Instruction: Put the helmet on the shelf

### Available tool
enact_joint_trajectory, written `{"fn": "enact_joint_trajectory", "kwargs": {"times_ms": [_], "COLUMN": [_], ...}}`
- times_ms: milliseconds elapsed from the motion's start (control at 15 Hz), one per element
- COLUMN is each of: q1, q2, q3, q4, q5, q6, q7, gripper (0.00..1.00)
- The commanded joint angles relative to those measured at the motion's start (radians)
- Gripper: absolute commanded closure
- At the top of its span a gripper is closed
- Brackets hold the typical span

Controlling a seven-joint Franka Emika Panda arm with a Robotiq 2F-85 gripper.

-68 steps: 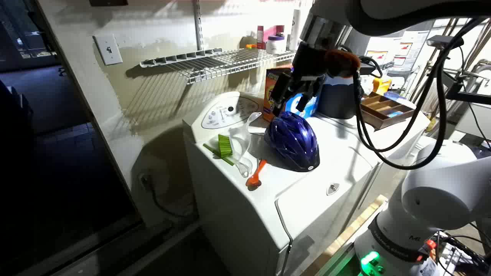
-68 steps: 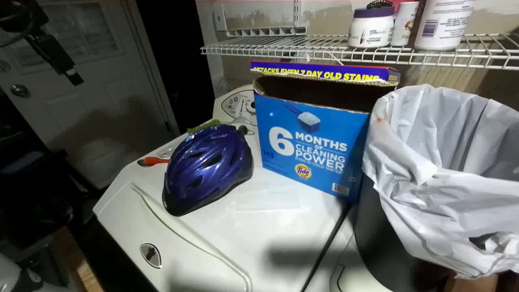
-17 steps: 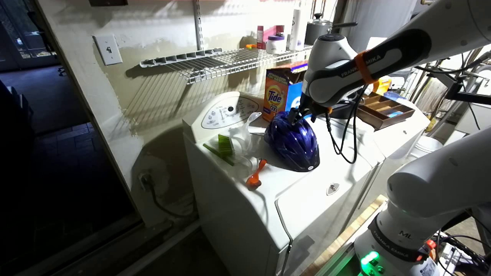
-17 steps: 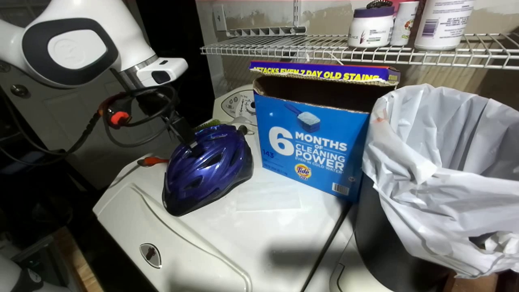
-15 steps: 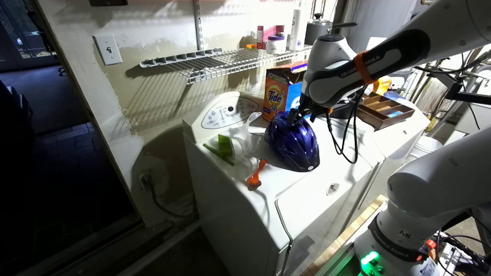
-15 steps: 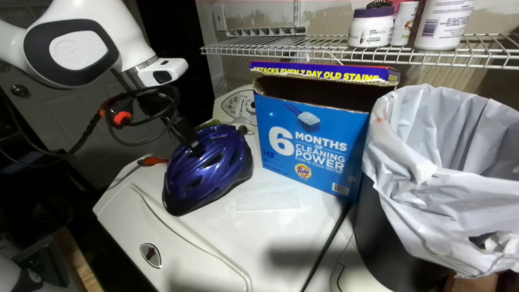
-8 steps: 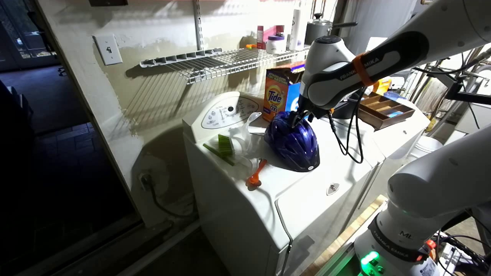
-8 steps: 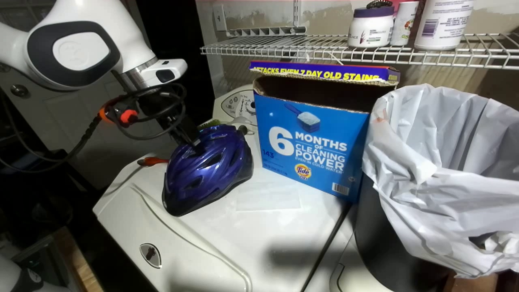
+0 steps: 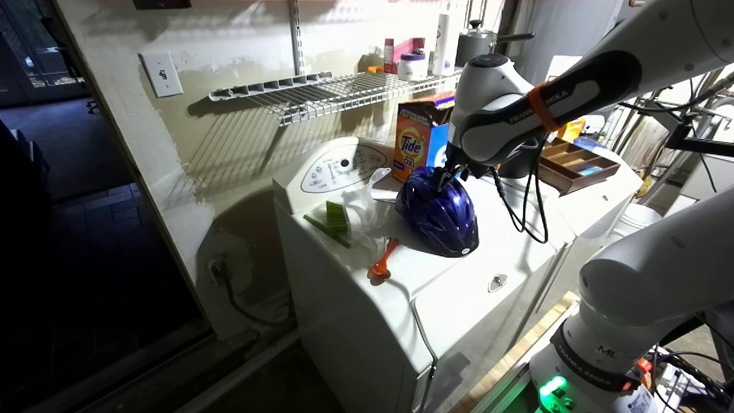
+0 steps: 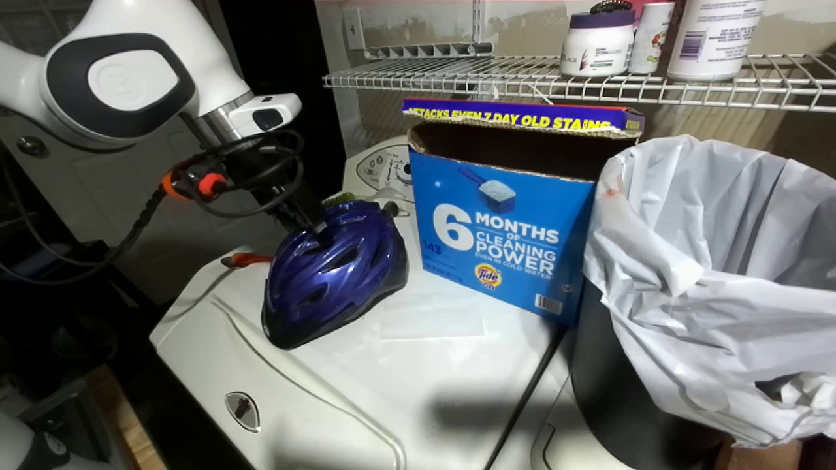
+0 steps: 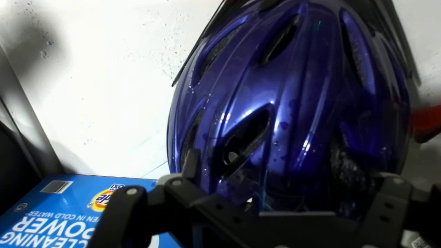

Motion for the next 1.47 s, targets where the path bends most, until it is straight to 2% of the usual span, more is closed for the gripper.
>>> {"fn": "enact_joint_trajectory", "kwargs": {"times_ms": [0, 867, 933, 1000, 1200, 1400], "q1": [0.004, 0.0, -0.003, -0.003, -0.005, -0.006], "q2": [0.025, 0.053, 0.056, 0.058, 0.061, 0.06], "q3": [-0.014, -0.007, -0.005, -0.006, -0.005, -0.007], "q4": [0.011, 0.015, 0.017, 0.018, 0.023, 0.034], "q5": [-0.031, -0.034, -0.038, -0.036, -0.036, -0.032], "q6": [0.03, 0.028, 0.025, 0.024, 0.017, 0.014], "q7": [-0.004, 0.01, 0.015, 0.015, 0.021, 0.024], "gripper": [0.0, 0.0, 0.25, 0.26, 0.49, 0.61]}}
